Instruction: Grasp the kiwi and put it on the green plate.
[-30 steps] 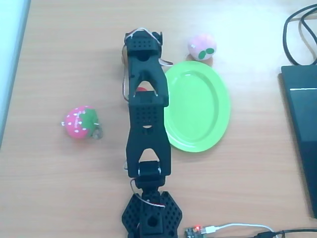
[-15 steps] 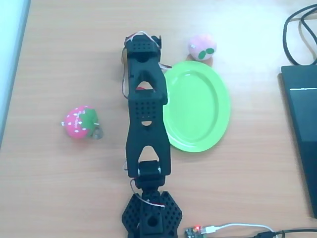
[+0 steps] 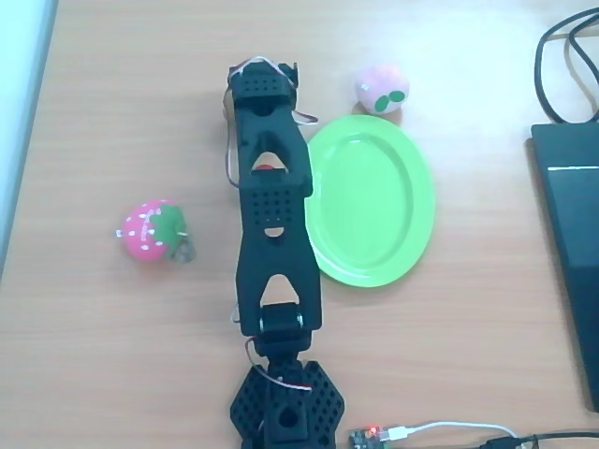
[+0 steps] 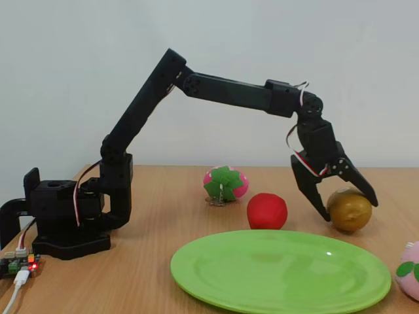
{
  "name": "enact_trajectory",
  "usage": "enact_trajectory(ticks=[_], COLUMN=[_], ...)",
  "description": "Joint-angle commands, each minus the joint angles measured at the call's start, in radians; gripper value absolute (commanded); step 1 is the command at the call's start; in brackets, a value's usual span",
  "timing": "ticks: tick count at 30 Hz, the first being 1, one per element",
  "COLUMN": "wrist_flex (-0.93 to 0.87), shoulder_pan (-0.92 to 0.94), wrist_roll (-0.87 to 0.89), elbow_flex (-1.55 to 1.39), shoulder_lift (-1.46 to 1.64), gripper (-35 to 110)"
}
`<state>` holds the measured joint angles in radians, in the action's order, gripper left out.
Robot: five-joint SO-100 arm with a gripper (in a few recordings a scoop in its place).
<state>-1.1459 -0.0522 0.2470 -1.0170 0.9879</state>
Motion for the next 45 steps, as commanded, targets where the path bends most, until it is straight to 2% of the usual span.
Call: enact_trajectory(ticks=[1,9,24,35,45], wrist_flex=[-0.006,-0.008,-0.014,-0.034,-0.057], shoulder_pan=[-0.018,-0.026,0.034,0.137,0.316], wrist_roll=[0.003,-0.008,-0.038,-0.101,-0.13], elbow_flex=[0.025,0.021,-0.071,-0.189,-0.434], shoulder_lift=[0.011,0.017,0.17,0.376,0.545], gripper=[28,21,26,28,27])
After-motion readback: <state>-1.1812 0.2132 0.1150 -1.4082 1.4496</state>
